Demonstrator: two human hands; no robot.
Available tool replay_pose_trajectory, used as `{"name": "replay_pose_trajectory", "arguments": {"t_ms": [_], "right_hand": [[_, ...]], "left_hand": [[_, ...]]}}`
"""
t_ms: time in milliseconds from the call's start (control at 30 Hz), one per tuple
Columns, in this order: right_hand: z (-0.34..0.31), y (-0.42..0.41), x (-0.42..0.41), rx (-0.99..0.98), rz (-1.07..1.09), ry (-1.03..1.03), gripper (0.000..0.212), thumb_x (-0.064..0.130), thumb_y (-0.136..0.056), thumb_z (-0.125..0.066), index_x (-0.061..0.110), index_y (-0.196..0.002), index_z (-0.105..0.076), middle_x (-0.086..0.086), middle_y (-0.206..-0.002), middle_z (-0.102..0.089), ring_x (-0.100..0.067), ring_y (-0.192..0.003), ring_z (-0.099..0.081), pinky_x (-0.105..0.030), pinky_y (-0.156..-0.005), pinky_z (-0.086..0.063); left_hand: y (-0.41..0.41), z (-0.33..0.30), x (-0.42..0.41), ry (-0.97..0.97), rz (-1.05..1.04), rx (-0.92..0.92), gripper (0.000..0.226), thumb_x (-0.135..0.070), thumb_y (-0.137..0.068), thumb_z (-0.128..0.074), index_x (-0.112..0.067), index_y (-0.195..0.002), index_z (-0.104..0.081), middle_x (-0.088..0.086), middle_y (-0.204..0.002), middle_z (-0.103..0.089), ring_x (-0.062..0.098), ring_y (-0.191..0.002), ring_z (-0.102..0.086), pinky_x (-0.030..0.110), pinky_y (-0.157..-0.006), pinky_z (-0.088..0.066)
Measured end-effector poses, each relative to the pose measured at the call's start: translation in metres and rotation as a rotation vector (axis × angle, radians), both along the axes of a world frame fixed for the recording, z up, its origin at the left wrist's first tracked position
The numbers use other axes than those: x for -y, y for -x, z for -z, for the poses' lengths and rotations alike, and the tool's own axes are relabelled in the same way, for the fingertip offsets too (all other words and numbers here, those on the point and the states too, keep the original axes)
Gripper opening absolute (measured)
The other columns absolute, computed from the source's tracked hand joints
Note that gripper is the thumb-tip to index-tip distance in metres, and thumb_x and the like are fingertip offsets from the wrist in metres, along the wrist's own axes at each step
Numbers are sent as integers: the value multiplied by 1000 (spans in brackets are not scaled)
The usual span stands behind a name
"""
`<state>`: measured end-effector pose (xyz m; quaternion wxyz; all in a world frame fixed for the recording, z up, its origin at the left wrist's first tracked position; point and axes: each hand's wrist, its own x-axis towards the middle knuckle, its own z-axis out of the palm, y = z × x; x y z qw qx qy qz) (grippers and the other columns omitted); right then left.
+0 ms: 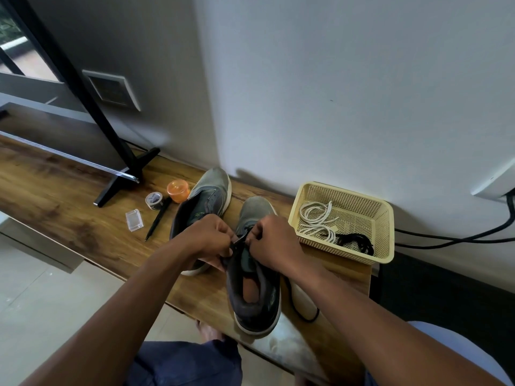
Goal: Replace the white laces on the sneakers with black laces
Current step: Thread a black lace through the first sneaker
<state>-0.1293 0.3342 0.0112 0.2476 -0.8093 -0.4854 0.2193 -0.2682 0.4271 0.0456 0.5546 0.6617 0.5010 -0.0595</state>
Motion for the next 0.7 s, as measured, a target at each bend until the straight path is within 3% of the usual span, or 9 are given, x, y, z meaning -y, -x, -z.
{"name": "replay_pose_trajectory", "arguments": {"t_ms": [200,367,567,700], "right_hand": [[2,2,1,-15,12,-7,12,25,-83,-74,16,-76,-77,4,-78,-75,-15,-75,-69,-39,-72,-61],[0,-5,1,-76,4,-55,7,29,-85,-81,24,-80,-80,10,-85,-77,-13,-84,-70,-35,-76,-58],[-3,-11,-2,-149,9,-101,8,26,-83,-81,28,-89,-75,14,-77,-67,-10,-82,-67,-26,-73,-49],[-3,-14,-3,-215,-15,-80,14,41,-84,-76,28,-86,-76,13,-79,-71,-5,-80,-67,-28,-71,-54]], "left_hand": [[1,2,0,-36,-6,41,32,20,-87,-58,-3,-86,-80,18,-78,-78,33,-72,-79,36,-59,-64],[2,5,-5,-33,-45,92,31,4,-103,-52,-3,-93,-80,17,-84,-79,30,-80,-80,37,-67,-65],[-9,8,4,-256,-105,48,9,-4,-93,-73,-8,-87,-77,15,-88,-77,26,-73,-79,38,-62,-66],[-12,6,6,-342,-70,36,9,-8,-92,-73,-7,-84,-76,15,-86,-76,25,-78,-78,41,-65,-67]]}}
